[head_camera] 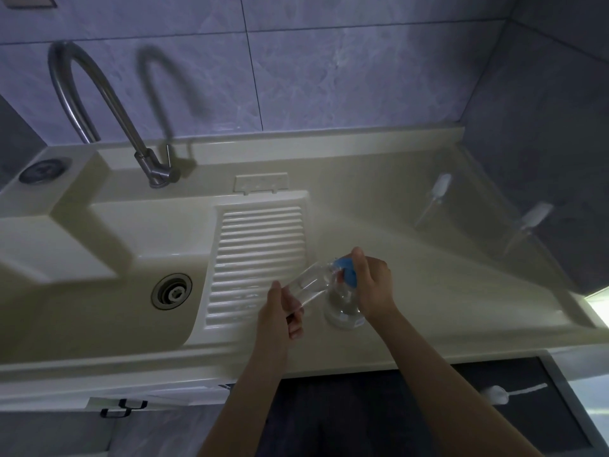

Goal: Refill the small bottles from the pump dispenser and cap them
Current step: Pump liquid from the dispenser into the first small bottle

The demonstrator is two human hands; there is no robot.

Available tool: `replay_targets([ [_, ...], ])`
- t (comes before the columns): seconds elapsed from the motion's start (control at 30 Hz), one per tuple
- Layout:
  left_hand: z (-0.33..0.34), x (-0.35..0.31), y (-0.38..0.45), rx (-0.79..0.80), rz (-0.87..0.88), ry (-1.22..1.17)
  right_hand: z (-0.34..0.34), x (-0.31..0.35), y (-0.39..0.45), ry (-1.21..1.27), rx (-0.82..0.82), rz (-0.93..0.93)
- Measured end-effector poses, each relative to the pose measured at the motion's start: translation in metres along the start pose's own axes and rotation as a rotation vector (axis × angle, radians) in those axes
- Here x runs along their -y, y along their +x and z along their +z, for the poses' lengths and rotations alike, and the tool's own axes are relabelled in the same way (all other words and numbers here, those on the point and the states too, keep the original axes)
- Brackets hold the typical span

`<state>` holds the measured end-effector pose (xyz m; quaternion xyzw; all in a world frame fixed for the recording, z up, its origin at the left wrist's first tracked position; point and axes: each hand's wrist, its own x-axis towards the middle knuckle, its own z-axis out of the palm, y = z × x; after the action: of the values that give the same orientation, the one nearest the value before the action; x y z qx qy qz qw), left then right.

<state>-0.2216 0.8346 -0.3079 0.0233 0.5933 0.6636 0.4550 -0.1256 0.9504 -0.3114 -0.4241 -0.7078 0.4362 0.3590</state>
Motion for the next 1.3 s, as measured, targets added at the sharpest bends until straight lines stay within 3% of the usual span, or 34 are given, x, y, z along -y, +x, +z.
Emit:
replay_targets([
  [0.4, -0.001, 0.002, 0.004, -0.012, -0.031, 0.007, 0.002, -0.009, 0.004, 0.129, 0.035, -0.106],
  [0.53, -0.001, 0.002, 0.002, -0.008, -0.026, -0.006, 0.003, -0.017, 0.003, 0.133, 0.030, -0.021],
  [0.73, -0.001, -0.001, -0.001, -0.005, 0.002, 0.019, -0.006, -0.009, 0.000, 0.214, 0.132, -0.039],
  [0.83, -0.001, 0.001, -0.003, -0.004, 0.003, 0.016, -0.008, -0.002, -0.002, 0.190, 0.133, 0.093],
  [0.93, -0.003, 0.001, -0.002, -0.018, -0.012, -0.004, -0.006, 0.005, -0.007, 0.181, 0.116, 0.220],
  [1.13, -0.003, 0.000, -0.001, -0.011, -0.011, 0.012, 0.013, 0.009, -0.015, 0.096, -0.141, 0.204],
  [1.3, -0.007, -0.005, 0.001, 0.002, -0.009, 0.028, 0.010, 0.005, -0.005, 0.112, -0.067, 0.094],
])
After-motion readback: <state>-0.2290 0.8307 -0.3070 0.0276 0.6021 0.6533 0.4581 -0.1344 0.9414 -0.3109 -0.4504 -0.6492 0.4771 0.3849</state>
